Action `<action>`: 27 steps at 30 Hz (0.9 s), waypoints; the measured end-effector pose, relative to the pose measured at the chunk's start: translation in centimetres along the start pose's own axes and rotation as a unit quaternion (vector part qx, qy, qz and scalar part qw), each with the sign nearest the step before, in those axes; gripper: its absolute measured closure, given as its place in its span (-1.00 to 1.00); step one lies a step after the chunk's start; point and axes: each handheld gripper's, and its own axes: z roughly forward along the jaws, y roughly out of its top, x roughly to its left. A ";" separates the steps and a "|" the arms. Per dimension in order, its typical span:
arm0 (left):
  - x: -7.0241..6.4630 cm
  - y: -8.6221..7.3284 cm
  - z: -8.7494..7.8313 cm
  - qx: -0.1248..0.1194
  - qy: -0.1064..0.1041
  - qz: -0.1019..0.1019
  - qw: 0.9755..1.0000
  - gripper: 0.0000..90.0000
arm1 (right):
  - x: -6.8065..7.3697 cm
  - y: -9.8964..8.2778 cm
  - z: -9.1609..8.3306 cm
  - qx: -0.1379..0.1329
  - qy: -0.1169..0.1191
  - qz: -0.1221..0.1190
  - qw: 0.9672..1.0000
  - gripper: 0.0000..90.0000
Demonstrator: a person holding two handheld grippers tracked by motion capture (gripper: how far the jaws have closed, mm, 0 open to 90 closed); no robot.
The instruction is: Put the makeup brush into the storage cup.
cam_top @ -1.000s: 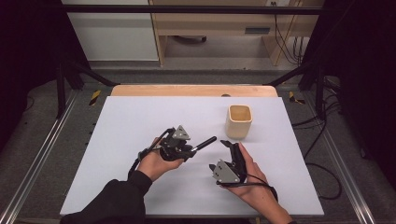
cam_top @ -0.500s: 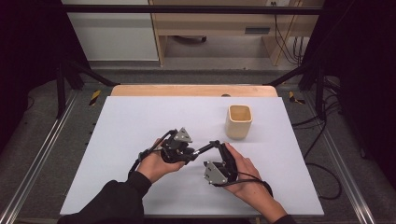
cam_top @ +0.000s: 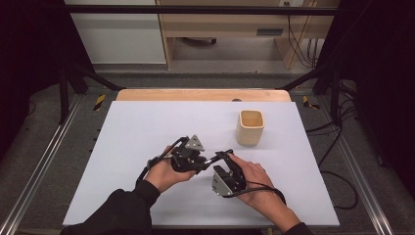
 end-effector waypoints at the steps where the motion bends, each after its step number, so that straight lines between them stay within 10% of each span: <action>1: 0.0 0.0 0.0 0.001 0.001 0.001 1.000 0.58 | 0.1 0.0 0.0 0.000 -0.001 0.004 1.000 0.01; 27: -0.5 0.0 0.2 0.001 -0.012 0.009 1.000 0.58 | 0.1 0.2 0.1 -0.005 0.021 -0.035 0.999 0.47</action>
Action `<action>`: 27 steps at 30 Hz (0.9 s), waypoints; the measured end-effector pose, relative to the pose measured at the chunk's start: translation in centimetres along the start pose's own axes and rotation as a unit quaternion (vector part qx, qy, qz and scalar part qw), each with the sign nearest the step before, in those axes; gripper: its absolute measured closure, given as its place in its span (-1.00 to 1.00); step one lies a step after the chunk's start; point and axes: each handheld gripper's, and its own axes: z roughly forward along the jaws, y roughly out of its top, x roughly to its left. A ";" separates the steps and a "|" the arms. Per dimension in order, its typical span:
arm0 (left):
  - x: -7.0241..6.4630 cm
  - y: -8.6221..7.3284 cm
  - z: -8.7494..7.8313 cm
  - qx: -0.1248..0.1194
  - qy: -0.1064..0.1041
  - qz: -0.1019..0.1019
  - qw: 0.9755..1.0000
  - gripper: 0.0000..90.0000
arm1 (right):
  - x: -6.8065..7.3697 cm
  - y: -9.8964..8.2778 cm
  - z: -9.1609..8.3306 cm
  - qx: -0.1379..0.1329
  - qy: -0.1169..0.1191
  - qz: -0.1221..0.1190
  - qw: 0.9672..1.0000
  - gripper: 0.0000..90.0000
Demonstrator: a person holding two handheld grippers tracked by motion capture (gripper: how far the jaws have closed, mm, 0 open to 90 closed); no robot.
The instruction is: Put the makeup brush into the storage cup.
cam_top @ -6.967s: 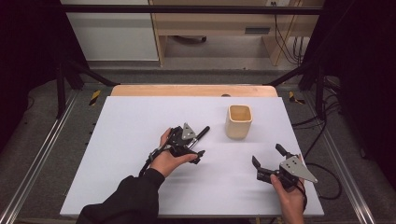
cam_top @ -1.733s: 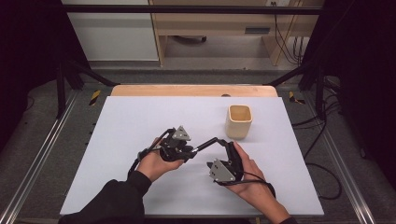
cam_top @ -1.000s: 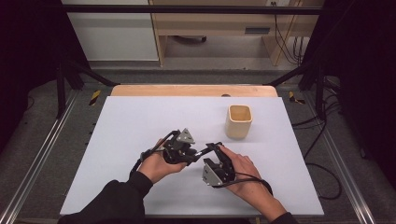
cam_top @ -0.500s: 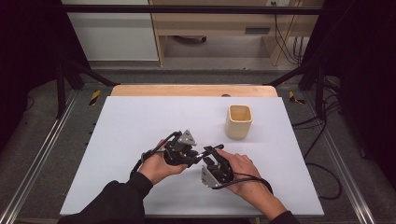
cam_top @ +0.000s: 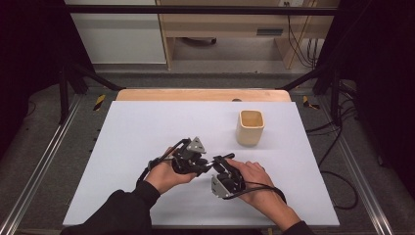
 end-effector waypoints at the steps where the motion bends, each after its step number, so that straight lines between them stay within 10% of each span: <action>1: 0.0 0.0 0.0 0.002 0.000 0.003 1.000 0.58 | -0.1 0.0 0.0 -0.002 -0.001 -0.004 1.000 0.47; 16: -0.3 -0.2 0.2 0.006 0.004 0.002 1.000 0.57 | 0.6 0.3 0.1 0.002 0.013 -0.028 1.000 0.65; 27: 0.9 -0.5 -1.7 -0.066 0.047 -0.032 0.996 0.18 | 1.3 -1.3 -0.1 0.018 0.024 0.005 1.000 0.65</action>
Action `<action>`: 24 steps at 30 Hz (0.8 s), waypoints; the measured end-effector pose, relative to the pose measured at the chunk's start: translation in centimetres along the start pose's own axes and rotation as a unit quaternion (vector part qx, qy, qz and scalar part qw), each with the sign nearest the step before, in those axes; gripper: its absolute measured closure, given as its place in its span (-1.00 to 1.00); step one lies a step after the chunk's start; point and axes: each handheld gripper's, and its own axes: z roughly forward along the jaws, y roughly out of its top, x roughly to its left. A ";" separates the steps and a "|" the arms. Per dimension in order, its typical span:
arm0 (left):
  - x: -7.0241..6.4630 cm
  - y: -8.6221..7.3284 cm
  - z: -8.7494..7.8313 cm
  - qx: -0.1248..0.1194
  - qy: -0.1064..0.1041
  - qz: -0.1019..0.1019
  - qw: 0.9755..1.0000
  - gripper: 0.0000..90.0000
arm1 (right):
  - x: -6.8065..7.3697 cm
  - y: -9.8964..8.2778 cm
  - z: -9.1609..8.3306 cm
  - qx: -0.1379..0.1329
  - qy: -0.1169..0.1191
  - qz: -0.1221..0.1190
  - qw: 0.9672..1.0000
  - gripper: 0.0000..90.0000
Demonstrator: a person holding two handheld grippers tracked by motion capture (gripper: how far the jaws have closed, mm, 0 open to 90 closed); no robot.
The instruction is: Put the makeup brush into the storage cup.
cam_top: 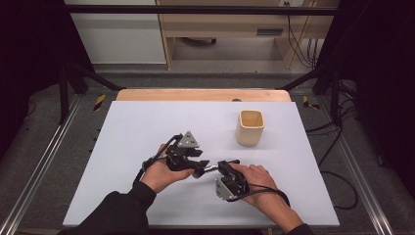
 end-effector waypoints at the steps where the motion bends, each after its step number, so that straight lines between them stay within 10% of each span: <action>1: 0.2 -0.1 -0.1 -0.010 0.009 -0.004 1.000 0.09 | -0.1 -0.2 -0.1 0.005 0.002 -0.007 1.000 0.65; 24: 4.3 -5.9 -3.5 -0.108 0.116 -0.070 0.985 -0.81 | 0.3 -2.8 -0.5 0.014 -0.026 0.063 0.998 0.65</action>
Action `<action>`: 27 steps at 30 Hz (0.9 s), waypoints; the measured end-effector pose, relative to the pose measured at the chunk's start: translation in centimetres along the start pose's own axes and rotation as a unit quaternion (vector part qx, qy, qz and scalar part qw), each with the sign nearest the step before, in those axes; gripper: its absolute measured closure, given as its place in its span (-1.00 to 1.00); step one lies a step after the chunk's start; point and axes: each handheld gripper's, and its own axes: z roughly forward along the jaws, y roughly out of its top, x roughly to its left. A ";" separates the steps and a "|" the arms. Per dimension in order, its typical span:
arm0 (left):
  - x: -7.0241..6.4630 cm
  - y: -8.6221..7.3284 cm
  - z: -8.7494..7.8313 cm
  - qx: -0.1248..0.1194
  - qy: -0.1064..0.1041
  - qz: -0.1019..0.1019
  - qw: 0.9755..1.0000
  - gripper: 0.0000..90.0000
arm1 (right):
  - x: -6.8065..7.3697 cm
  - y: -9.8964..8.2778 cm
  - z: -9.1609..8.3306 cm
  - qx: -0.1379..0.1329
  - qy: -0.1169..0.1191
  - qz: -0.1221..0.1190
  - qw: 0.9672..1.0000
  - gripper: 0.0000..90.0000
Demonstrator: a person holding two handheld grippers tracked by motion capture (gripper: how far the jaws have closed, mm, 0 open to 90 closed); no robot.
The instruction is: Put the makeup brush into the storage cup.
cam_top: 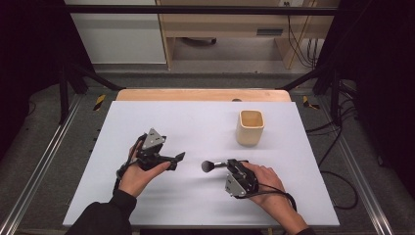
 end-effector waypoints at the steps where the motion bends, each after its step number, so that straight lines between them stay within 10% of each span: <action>1: 0.2 -0.2 -0.3 -0.008 0.003 -0.005 1.000 -0.82 | 0.1 -0.1 0.0 0.004 -0.003 0.003 1.000 0.65; 7: 0.9 -1.1 -1.7 -0.032 0.025 -0.007 0.999 -0.83 | 0.4 -0.7 0.2 0.008 -0.012 0.006 1.000 0.65; 27: 0.2 -4.4 -2.0 -0.089 0.037 0.018 0.995 -0.87 | -1.2 -1.5 -1.2 -0.029 -0.056 0.130 0.989 0.65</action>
